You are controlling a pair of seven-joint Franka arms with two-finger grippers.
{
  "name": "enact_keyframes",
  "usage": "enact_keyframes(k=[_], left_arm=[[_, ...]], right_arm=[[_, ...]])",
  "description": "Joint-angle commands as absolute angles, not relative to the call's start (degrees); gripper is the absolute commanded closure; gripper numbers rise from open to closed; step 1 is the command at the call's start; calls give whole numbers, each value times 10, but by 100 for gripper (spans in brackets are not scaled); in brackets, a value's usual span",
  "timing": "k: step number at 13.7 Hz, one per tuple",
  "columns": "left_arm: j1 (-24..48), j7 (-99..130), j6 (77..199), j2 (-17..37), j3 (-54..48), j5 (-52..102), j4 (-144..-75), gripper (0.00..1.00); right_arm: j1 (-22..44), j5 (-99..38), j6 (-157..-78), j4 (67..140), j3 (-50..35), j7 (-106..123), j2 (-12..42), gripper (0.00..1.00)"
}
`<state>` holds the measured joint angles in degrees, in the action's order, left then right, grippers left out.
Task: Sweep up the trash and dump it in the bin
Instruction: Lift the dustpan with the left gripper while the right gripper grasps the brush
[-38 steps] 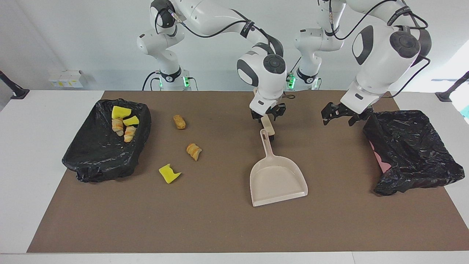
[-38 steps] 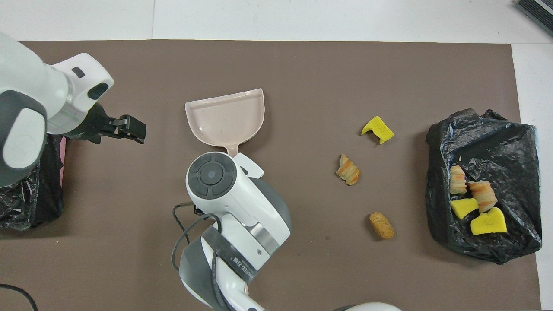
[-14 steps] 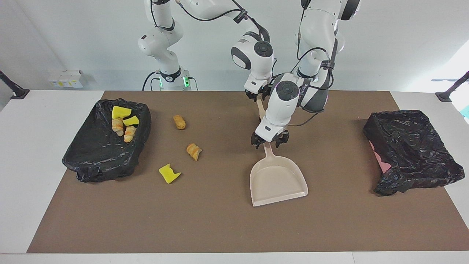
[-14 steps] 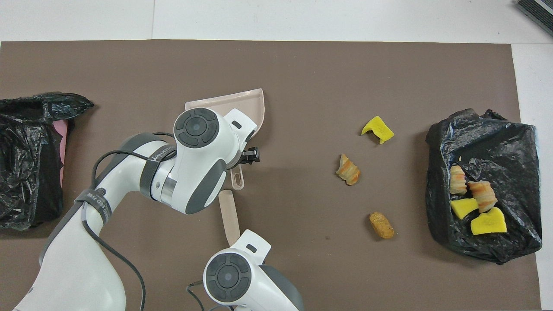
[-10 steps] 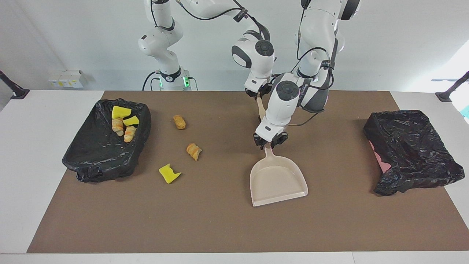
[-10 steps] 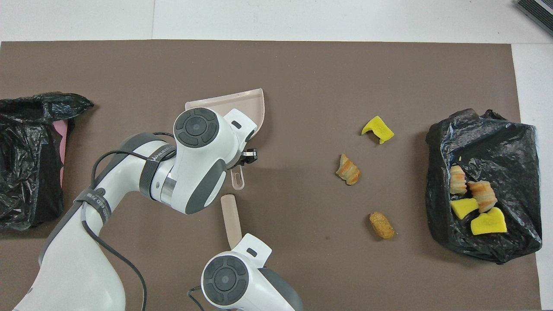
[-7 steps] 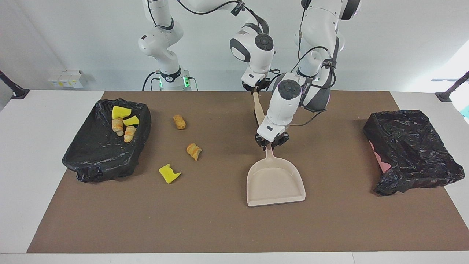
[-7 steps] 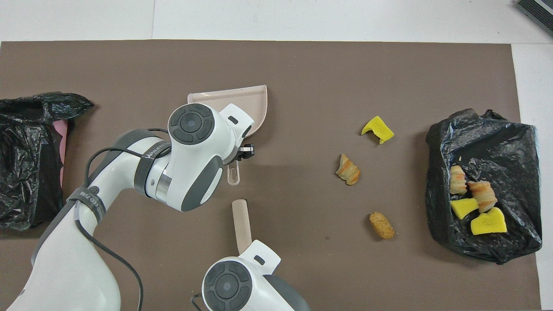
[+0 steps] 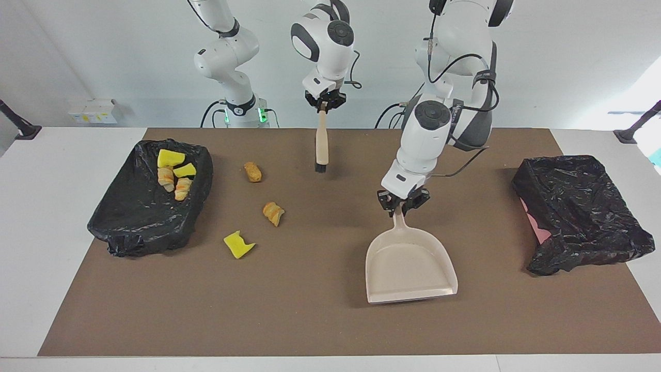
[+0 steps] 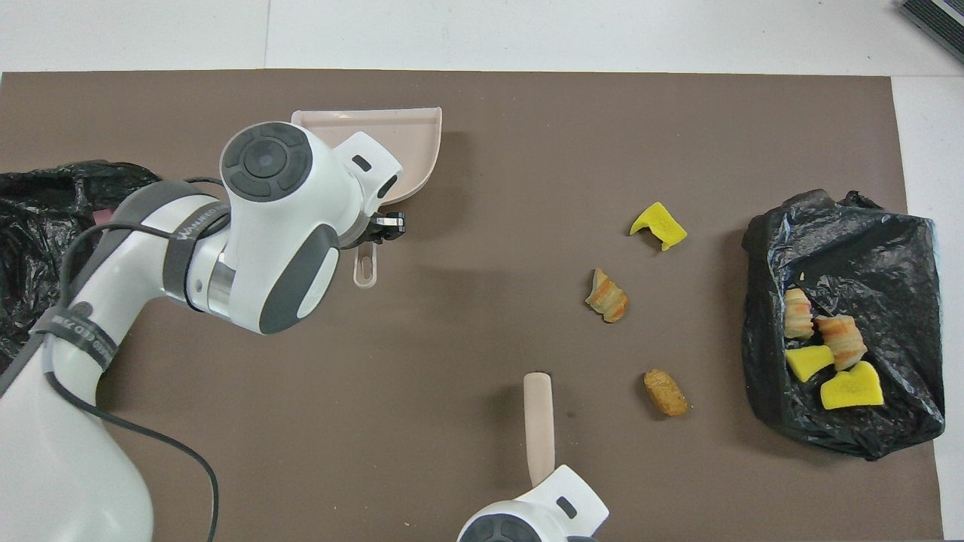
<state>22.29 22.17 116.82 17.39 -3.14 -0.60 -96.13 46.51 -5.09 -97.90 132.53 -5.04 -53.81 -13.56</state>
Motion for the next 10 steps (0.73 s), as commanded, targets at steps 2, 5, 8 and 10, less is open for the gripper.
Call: enact_keyframes(k=[2, 5, 8, 10], left_arm=[[186, 93, 1109, 159, -34, -15, -931, 100], [168, -27, 1100, 156, -34, -13, -931, 100], [153, -131, 1080, 155, -34, -10, -932, 100], [148, -226, 1063, 152, -33, -9, -934, 100]], right_arm=[[426, -8, -899, 1342, -54, -604, -154, 100], [388, -5, -874, 1353, -54, -661, -154, 100], [314, -4, -866, 1397, -54, -647, -170, 100], [295, -4, -874, 1438, -54, -643, -195, 100]])
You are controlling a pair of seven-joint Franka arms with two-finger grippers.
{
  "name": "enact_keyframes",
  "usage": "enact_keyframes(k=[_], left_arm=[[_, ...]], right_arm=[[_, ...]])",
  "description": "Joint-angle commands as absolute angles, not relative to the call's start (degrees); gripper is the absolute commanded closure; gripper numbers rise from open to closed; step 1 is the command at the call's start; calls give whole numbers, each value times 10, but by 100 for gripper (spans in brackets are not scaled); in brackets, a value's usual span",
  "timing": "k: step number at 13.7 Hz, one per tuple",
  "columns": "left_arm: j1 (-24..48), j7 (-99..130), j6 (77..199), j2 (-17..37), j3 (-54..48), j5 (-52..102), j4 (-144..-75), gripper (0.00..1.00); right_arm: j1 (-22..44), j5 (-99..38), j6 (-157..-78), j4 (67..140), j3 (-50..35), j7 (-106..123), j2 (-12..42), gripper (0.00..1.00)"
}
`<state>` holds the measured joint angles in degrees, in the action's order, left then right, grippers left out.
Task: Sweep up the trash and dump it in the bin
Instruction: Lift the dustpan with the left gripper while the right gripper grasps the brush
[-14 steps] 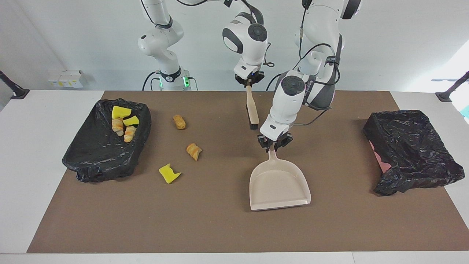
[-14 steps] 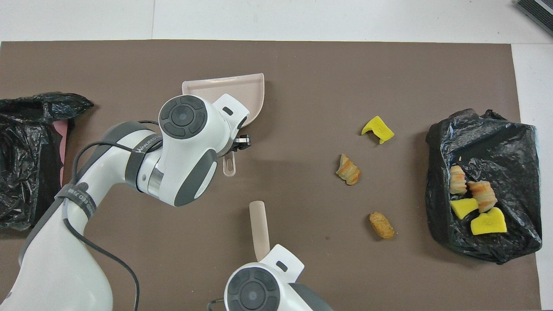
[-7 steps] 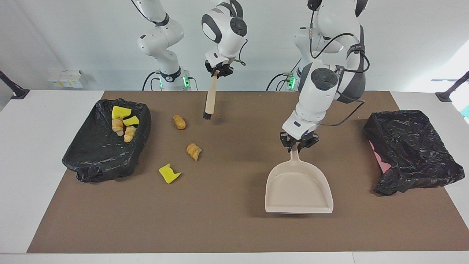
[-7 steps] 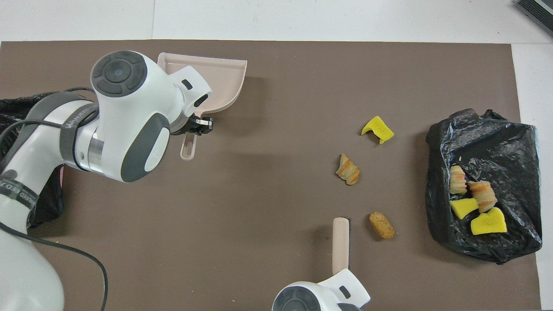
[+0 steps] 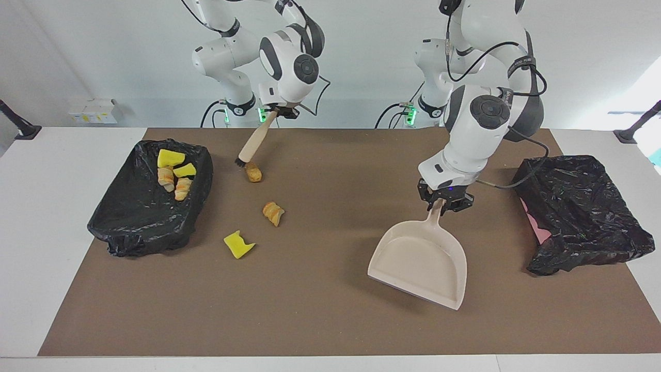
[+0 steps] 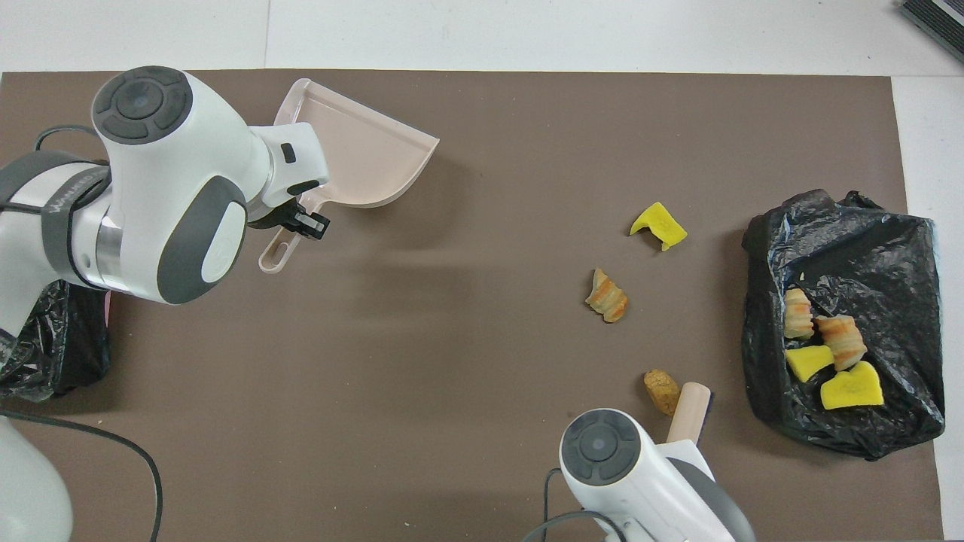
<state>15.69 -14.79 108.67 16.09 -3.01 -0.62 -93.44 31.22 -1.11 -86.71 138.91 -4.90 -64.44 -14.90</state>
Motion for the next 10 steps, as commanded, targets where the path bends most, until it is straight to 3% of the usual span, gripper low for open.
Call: enact_keyframes(k=[1, 4, 10], left_arm=[[144, -309, 1056, 146, -33, -9, -941, 100], [140, -473, 1056, 124, -33, -10, -980, 100], [150, -623, 1089, 81, -35, -18, -1072, 100]], right_arm=[[293, -4, -890, 1467, -54, -642, -215, 100], [288, -7, -963, 1513, -54, -629, -244, 100], [232, -27, -1119, 1508, -54, -521, -200, 100]])
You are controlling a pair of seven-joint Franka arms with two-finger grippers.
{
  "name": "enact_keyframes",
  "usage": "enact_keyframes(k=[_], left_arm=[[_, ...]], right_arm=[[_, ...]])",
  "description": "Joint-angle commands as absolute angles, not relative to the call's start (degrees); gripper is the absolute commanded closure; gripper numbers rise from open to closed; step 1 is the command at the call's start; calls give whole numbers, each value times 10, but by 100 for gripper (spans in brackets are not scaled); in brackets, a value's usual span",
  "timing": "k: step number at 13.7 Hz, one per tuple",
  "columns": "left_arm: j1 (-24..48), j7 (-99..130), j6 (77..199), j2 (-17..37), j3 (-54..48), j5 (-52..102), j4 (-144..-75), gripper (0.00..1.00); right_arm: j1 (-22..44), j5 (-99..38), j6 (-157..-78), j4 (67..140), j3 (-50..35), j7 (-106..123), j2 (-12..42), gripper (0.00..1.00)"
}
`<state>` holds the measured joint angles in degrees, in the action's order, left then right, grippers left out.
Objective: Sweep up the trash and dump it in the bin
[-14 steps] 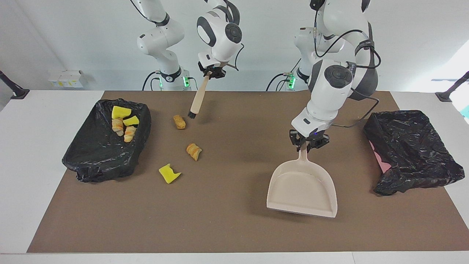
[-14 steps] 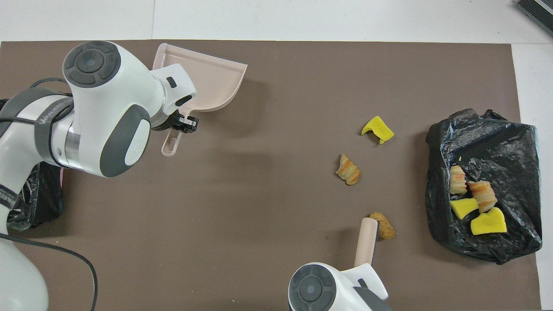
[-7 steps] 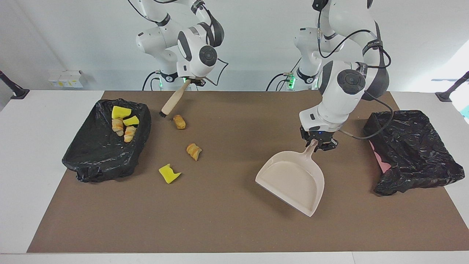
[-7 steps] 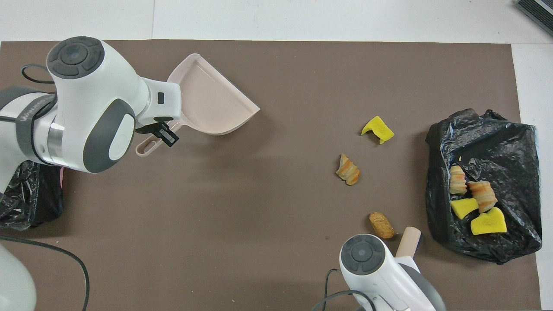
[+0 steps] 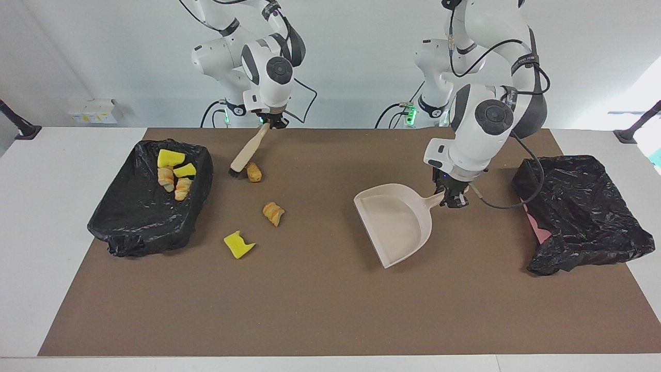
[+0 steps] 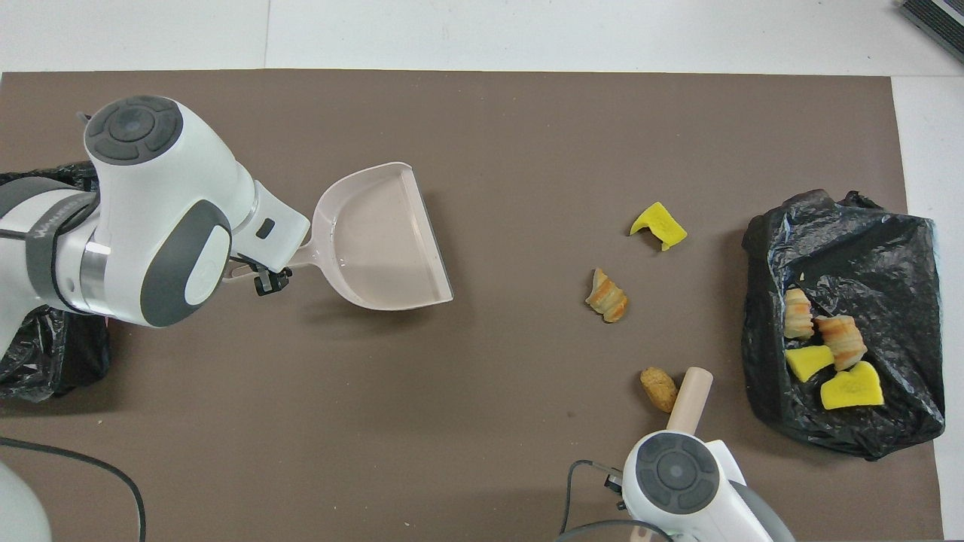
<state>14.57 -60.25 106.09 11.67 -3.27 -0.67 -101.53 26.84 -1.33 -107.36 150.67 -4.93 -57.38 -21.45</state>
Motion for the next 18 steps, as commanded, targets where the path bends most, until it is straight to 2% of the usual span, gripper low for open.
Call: enact_keyframes(k=[1, 4, 6, 8, 12, 18], left_arm=[[164, -621, 1116, 71, -36, -32, -1098, 100], [200, -617, 1155, 59, -35, -41, -1140, 100], [230, -568, 1163, 59, -36, -64, -1152, 100], [271, -492, 1172, 61, -36, -96, -1164, 100], [310, -383, 1162, 50, -36, -99, -1178, 100], [325, -364, 1180, 35, -38, -99, -1219, 100]], right_arm=[[212, -37, -1148, 1497, -54, -482, -177, 100], [183, -48, -1188, 1408, -53, -438, -62, 100], [151, -49, -1187, 1340, -53, -386, -13, 100], [146, -50, -1186, 1307, -54, -310, 32, 100], [162, -86, -1190, 1302, -59, -220, 47, 100], [281, -181, -1204, 1272, -62, -181, 47, 100]])
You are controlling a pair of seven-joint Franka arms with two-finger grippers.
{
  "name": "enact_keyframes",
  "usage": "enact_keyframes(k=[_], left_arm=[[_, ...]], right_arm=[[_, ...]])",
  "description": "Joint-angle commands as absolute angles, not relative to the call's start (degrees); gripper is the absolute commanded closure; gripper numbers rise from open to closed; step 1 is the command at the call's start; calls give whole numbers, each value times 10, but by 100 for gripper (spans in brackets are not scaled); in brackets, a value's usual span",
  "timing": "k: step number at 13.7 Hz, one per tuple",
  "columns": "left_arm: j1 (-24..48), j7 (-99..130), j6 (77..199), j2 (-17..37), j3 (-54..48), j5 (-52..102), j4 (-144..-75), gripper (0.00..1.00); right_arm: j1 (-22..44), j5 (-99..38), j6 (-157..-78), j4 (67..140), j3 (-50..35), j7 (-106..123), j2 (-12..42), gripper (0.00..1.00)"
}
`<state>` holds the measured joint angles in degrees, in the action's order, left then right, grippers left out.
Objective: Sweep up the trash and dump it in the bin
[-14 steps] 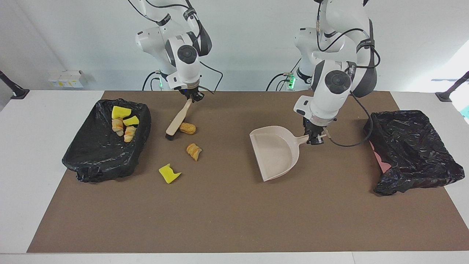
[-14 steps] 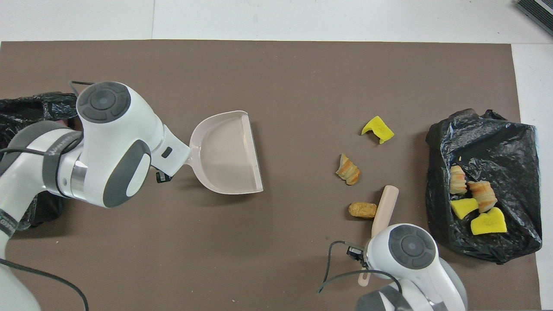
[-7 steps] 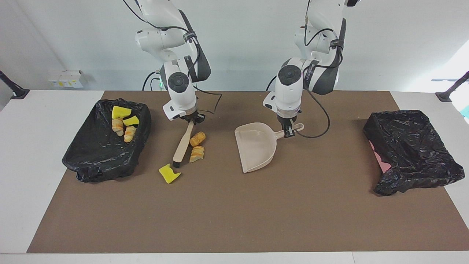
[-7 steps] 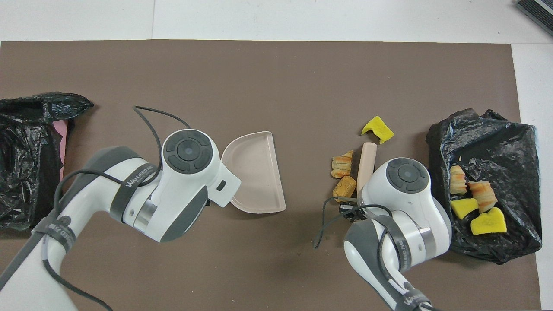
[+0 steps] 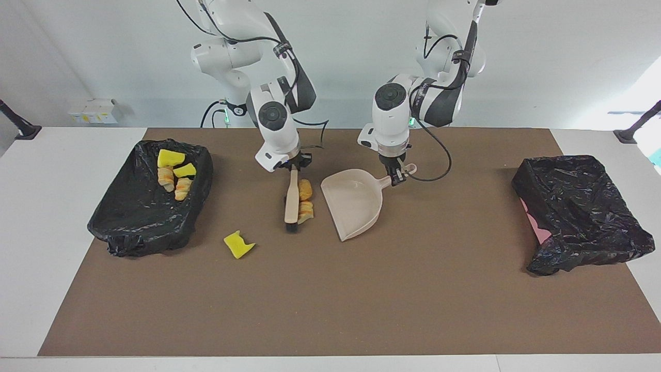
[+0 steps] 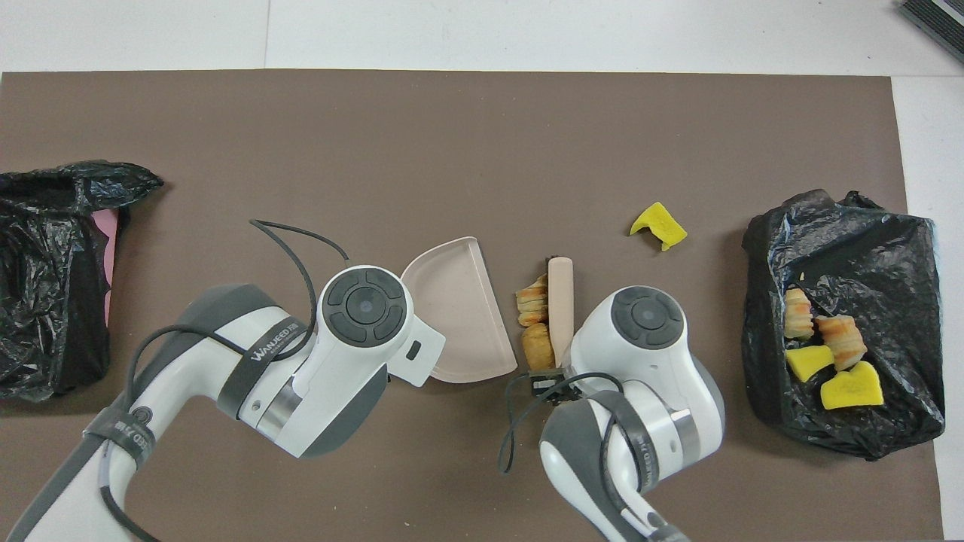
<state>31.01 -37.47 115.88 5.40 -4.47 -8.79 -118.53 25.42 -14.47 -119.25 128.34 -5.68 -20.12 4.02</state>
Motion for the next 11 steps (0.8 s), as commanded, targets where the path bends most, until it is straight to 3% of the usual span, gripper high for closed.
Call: enact_keyframes(k=[1, 3, 6, 11], left_arm=[[332, -364, 1199, 35, -38, -99, -1229, 100], [331, -368, 1225, 33, -38, -99, -1242, 100], [325, -387, 1247, 37, -39, -99, -1243, 100], [311, -414, 1259, 40, -39, -98, -1243, 100]], right_arm=[[300, -193, -1207, 1267, -62, -186, 46, 100], [314, -195, -1195, 1232, -62, -213, 55, 100], [306, -183, -1122, 1119, -60, -259, 99, 100], [235, -78, -1110, 1111, -55, -249, 104, 100]])
